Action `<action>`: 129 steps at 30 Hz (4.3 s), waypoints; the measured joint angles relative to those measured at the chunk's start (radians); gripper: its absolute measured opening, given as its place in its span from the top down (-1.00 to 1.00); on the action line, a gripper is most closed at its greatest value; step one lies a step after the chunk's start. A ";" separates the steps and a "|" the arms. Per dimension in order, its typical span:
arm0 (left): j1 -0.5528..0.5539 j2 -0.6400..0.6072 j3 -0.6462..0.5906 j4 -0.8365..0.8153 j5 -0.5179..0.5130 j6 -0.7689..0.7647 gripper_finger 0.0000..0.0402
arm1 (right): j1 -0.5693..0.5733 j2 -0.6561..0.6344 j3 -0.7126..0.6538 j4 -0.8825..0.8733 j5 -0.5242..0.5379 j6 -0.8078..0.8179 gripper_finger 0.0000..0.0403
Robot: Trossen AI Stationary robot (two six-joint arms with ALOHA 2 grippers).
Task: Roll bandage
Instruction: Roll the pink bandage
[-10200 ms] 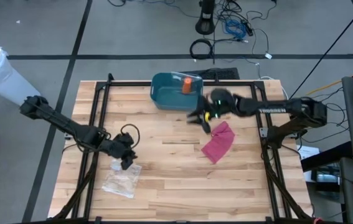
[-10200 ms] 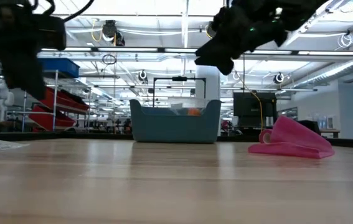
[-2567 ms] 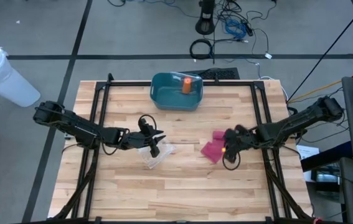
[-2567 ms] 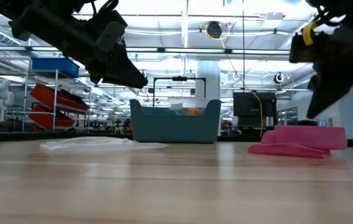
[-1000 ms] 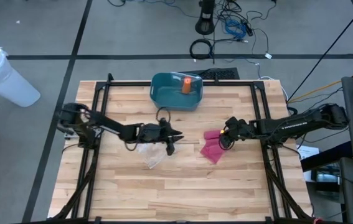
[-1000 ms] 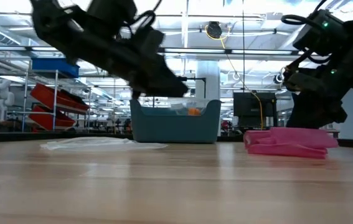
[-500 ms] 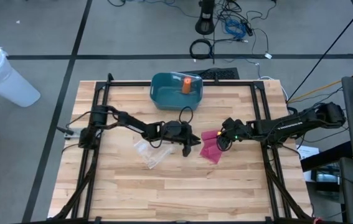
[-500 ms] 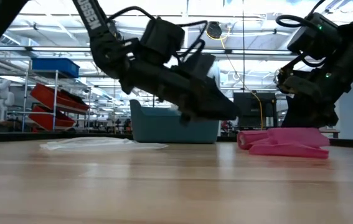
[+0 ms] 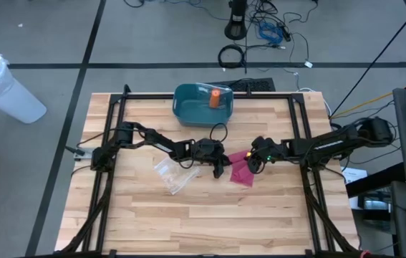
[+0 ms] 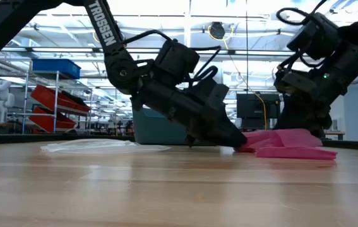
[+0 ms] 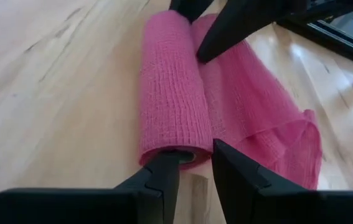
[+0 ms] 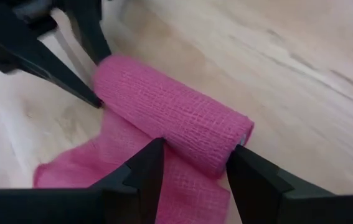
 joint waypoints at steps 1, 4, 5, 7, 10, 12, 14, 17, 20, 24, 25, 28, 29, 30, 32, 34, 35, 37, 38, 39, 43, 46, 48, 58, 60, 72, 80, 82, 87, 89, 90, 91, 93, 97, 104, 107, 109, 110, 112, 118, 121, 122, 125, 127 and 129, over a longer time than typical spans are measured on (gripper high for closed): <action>0.000 0.000 0.004 -0.003 0.000 0.000 0.50 | 0.000 0.014 -0.001 0.008 -0.003 -0.004 0.23; -0.001 0.000 0.009 -0.004 0.000 0.000 0.50 | 0.001 0.049 -0.001 0.030 -0.006 -0.029 0.23; 0.000 0.000 0.009 -0.005 0.000 0.000 0.50 | 0.001 0.057 -0.001 0.039 -0.005 -0.037 0.23; 0.000 0.000 0.009 -0.009 -0.001 0.000 0.50 | 0.001 0.064 -0.001 0.054 -0.005 -0.058 0.23; 0.000 -0.002 0.009 -0.032 -0.003 0.000 0.50 | 0.002 0.058 -0.002 0.072 -0.005 -0.083 0.24; -0.001 -0.003 0.009 -0.045 -0.009 0.000 0.51 | 0.002 0.043 -0.002 0.074 -0.006 -0.088 0.28; -0.001 -0.003 0.009 -0.054 -0.013 0.000 0.51 | 0.002 0.025 -0.003 0.072 -0.012 -0.090 0.32; -0.001 -0.004 0.009 -0.058 -0.023 0.000 0.51 | 0.002 0.001 -0.003 0.066 -0.042 -0.091 0.37; -0.002 -0.004 0.009 -0.058 -0.046 0.000 0.51 | 0.003 -0.017 -0.003 0.060 -0.075 -0.091 0.42; 0.000 -0.004 0.009 -0.058 -0.055 0.006 0.51 | 0.003 -0.018 -0.003 0.060 -0.091 -0.106 0.53; 0.000 -0.004 0.009 -0.058 -0.055 0.007 0.51 | 0.003 -0.018 -0.003 0.060 -0.093 -0.116 0.57; 0.000 -0.009 0.009 -0.061 -0.055 0.009 0.51 | 0.004 -0.019 -0.003 0.061 -0.101 -0.151 0.77; 0.001 -0.012 0.008 -0.064 -0.056 0.011 0.50 | 0.004 -0.019 -0.003 0.065 -0.106 -0.160 0.84; 0.001 -0.018 0.008 -0.071 -0.058 0.020 0.50 | 0.005 -0.019 -0.002 0.073 -0.110 -0.173 0.90; -0.001 -0.021 0.008 -0.073 -0.059 0.035 0.50 | 0.006 -0.019 -0.001 0.084 -0.112 -0.195 0.95; -0.003 -0.022 0.008 -0.072 -0.064 0.035 0.50 | 0.006 -0.019 -0.001 0.085 -0.110 -0.195 0.92; -0.005 -0.023 0.008 -0.072 -0.066 0.035 0.50 | 0.006 -0.019 -0.001 0.086 -0.107 -0.195 0.88; -0.006 -0.023 0.008 -0.073 -0.066 0.035 0.50 | 0.006 -0.024 -0.001 0.085 -0.103 -0.196 0.80; -0.007 -0.023 0.008 -0.075 -0.064 0.035 0.50 | 0.006 -0.028 -0.001 0.086 -0.102 -0.197 0.77; -0.007 -0.024 0.008 -0.082 -0.056 0.034 0.50 | 0.010 -0.033 -0.001 0.091 -0.098 -0.198 0.77; -0.009 -0.025 0.008 -0.088 0.030 0.011 0.50 | 0.027 -0.083 0.003 0.111 -0.102 -0.229 0.89; -0.026 -0.051 -0.002 -0.090 0.060 0.008 0.50 | 0.047 -0.139 0.003 0.112 -0.107 -0.261 0.96; -0.037 -0.099 -0.027 -0.095 0.047 0.027 0.50 | 0.058 -0.178 0.003 0.114 -0.104 -0.275 0.96; -0.049 -0.410 -0.133 -0.154 -0.101 0.147 0.50 | 0.105 -0.341 0.007 0.127 0.052 -0.464 0.99; -0.052 -0.446 -0.133 -0.173 -0.101 0.169 0.51 | 0.115 -0.366 0.006 0.149 0.058 -0.536 0.99; -0.082 -0.600 -0.134 -0.193 -0.061 0.297 0.51 | 0.199 -0.438 -0.002 0.240 0.117 -0.893 1.00; -0.081 -0.596 -0.136 -0.234 -0.068 0.319 0.51 | 0.206 -0.470 0.000 0.330 0.103 -0.953 1.00; -0.080 -0.596 -0.136 -0.244 -0.069 0.343 0.51 | 0.206 -0.475 0.000 0.324 0.095 -0.957 1.00; -0.080 -0.596 -0.136 -0.244 -0.079 0.368 0.51 | 0.206 -0.476 0.000 0.320 0.039 -0.960 1.00; -0.080 -0.610 -0.136 -0.280 -0.080 0.380 0.51 | 0.207 -0.476 0.000 0.317 0.036 -0.962 1.00; -0.080 -0.618 -0.136 -0.296 -0.082 0.395 0.51 | 0.207 -0.476 0.000 0.316 0.036 -0.962 1.00; -0.080 -0.628 -0.136 -0.318 -0.083 0.400 0.51 | 0.206 -0.476 0.000 0.316 0.037 -0.962 1.00; -0.080 -0.647 -0.136 -0.347 -0.087 0.404 0.51 | 0.206 -0.472 0.000 0.316 0.039 -0.962 1.00; -0.092 -0.664 -0.136 -0.317 -0.094 0.458 0.51 | 0.206 -0.471 0.000 0.314 0.041 -0.959 1.00; -0.107 -0.649 -0.136 -0.295 -0.133 0.516 0.51 | 0.185 -0.410 0.000 0.352 0.044 -0.914 1.00; -0.106 -0.649 -0.136 -0.290 -0.151 0.516 0.50 | 0.186 -0.368 0.000 0.402 0.038 -0.912 1.00; -0.107 -0.649 -0.136 -0.284 -0.160 0.516 0.50 | 0.184 -0.337 0.000 0.455 0.039 -0.912 1.00; -0.107 -0.649 -0.136 -0.277 -0.162 0.516 0.50 | 0.181 -0.320 0.000 0.479 0.038 -0.912 1.00; -0.107 -0.649 -0.136 -0.269 -0.164 0.516 0.50 | 0.177 -0.289 0.000 0.522 0.020 -0.912 1.00; -0.107 -0.649 -0.138 -0.259 -0.164 0.515 0.50 | 0.171 -0.230 0.000 0.594 -0.004 -0.909 1.00; -0.107 -0.649 -0.138 -0.255 -0.164 0.514 0.51 | 0.165 -0.225 0.000 0.611 -0.008 -0.905 1.00; -0.107 -0.649 -0.138 -0.252 -0.164 0.509 0.53 | 0.164 -0.226 0.000 0.614 -0.008 -0.903 1.00; -0.106 -0.649 -0.138 -0.252 -0.138 0.498 0.68 | 0.158 -0.228 0.000 0.613 -0.014 -0.903 1.00; -0.105 -0.649 -0.138 -0.253 -0.097 0.497 0.84 | 0.153 -0.229 0.000 0.613 -0.021 -0.904 1.00; -0.105 -0.649 -0.138 -0.254 -0.076 0.497 0.93 | 0.149 -0.229 0.000 0.612 -0.027 -0.901 1.00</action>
